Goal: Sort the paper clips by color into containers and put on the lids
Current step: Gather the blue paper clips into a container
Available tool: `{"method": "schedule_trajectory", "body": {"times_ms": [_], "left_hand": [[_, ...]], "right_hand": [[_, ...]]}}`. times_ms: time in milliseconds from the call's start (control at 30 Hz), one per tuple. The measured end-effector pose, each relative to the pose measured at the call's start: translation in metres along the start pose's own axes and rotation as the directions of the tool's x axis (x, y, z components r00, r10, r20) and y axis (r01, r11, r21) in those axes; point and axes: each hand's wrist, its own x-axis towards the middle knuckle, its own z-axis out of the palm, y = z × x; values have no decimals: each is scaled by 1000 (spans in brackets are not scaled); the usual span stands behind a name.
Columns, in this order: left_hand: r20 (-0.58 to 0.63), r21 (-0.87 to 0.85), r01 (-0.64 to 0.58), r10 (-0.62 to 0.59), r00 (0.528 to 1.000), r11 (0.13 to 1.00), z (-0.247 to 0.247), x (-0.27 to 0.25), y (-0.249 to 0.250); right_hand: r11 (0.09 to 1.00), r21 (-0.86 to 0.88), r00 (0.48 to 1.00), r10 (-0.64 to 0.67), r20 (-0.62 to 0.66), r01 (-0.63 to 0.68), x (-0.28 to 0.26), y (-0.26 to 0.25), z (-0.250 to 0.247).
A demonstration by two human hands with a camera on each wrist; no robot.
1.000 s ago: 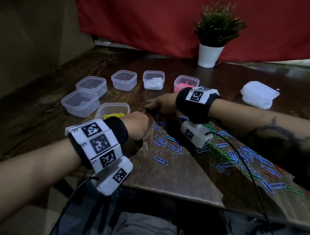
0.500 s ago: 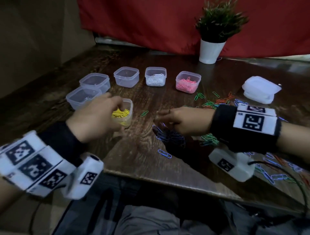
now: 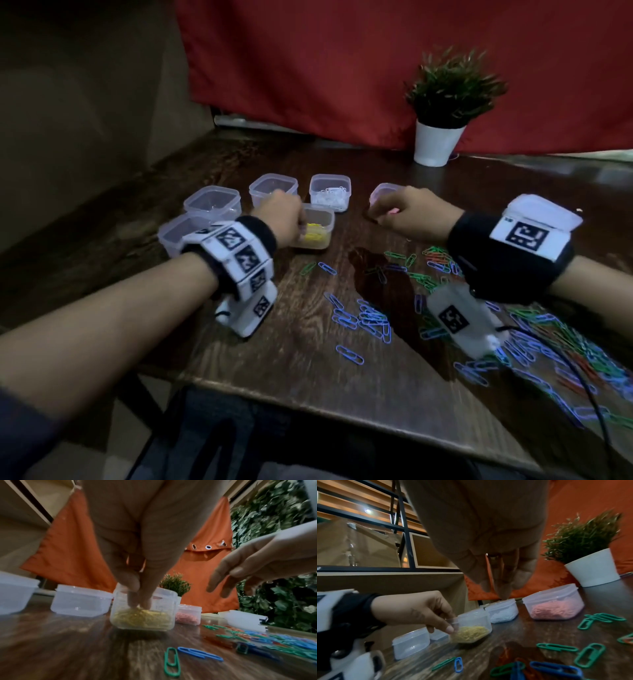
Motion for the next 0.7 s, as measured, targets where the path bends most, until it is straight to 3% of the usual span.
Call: {"method": "schedule_trajectory", "body": {"times_ms": [133, 233, 333, 433, 567, 700], "left_hand": [[34, -191, -19, 26, 999, 981, 5, 24, 3], [-102, -327, 40, -77, 992, 944, -10, 37, -14], [-54, -138, 188, -196, 979, 973, -18, 52, -28], [55, 23, 211, -212, 976, 977, -10, 50, -26], [-66, 58, 218, -214, 975, 974, -4, 37, -15], [-169, 64, 168, -155, 973, 984, -16, 6, -9]], "right_hand": [[999, 21, 999, 30, 40, -31, -2, 11, -3], [987, 147, 998, 57, 16, -59, 6, 13, -2], [986, 141, 995, 76, 60, -84, 9, 11, 4], [977, 185, 992, 90, 90, -106, 4, 7, 9], [929, 336, 981, 104, 162, -154, -1, -2, 12], [971, 213, 958, 48, 283, -111, 0, -18, 19]]}}
